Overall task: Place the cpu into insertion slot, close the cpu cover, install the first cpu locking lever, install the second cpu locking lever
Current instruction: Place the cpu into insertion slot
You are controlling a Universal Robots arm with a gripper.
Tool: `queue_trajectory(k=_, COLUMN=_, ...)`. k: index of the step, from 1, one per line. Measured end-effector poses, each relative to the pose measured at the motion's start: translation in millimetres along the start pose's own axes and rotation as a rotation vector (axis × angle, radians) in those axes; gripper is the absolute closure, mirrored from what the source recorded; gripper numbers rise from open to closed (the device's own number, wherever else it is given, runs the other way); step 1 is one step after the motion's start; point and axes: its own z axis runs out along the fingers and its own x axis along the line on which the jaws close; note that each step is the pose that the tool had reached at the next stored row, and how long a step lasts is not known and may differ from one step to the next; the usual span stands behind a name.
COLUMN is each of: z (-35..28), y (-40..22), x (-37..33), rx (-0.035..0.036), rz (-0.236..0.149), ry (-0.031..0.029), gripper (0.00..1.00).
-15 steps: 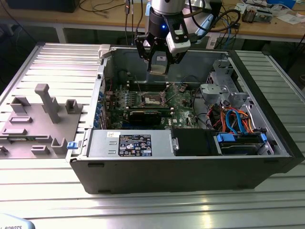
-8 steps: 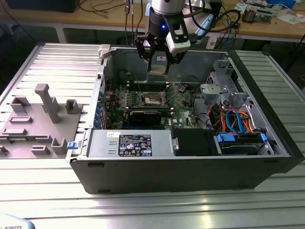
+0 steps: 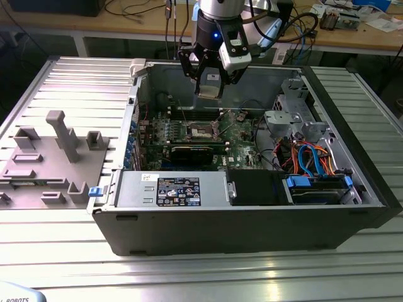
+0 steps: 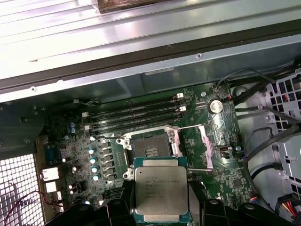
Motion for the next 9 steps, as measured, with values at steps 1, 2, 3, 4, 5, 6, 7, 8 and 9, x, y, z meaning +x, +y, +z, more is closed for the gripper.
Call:
queue_trajectory(k=1, z=0.0, y=0.0, x=0.0, rx=-0.0001, rz=0.001, ry=-0.0001, gripper=0.46)
queue_trajectory(k=2, z=0.0, y=0.0, x=0.0, rx=-0.0001, rz=0.002, ry=-0.0001, gripper=0.46)
queue_trajectory(k=3, z=0.0, y=0.0, x=0.0, rx=0.0, rz=0.002, ry=-0.0001, gripper=0.46)
queue_trajectory(k=4, z=0.0, y=0.0, x=0.0, rx=-0.0001, rz=0.003, ry=-0.0001, gripper=0.46)
queue_trajectory(k=5, z=0.0, y=0.0, x=0.0, rx=-0.0001, rz=0.003, ry=-0.0002, gripper=0.46)
queue_trajectory(k=6, z=0.0, y=0.0, x=0.0, rx=-0.0001, rz=0.004, ry=-0.0002, gripper=0.46)
queue_trajectory(k=7, z=0.0, y=0.0, x=0.0, rx=-0.0001, rz=0.005, ry=-0.0002, gripper=0.46)
queue_trajectory(k=8, z=0.0, y=0.0, x=0.0, rx=-0.0001, rz=0.005, ry=-0.0003, gripper=0.46)
queue_trajectory(k=9, z=0.0, y=0.0, x=0.0, rx=-0.0001, rz=0.006, ry=-0.0004, gripper=0.46)
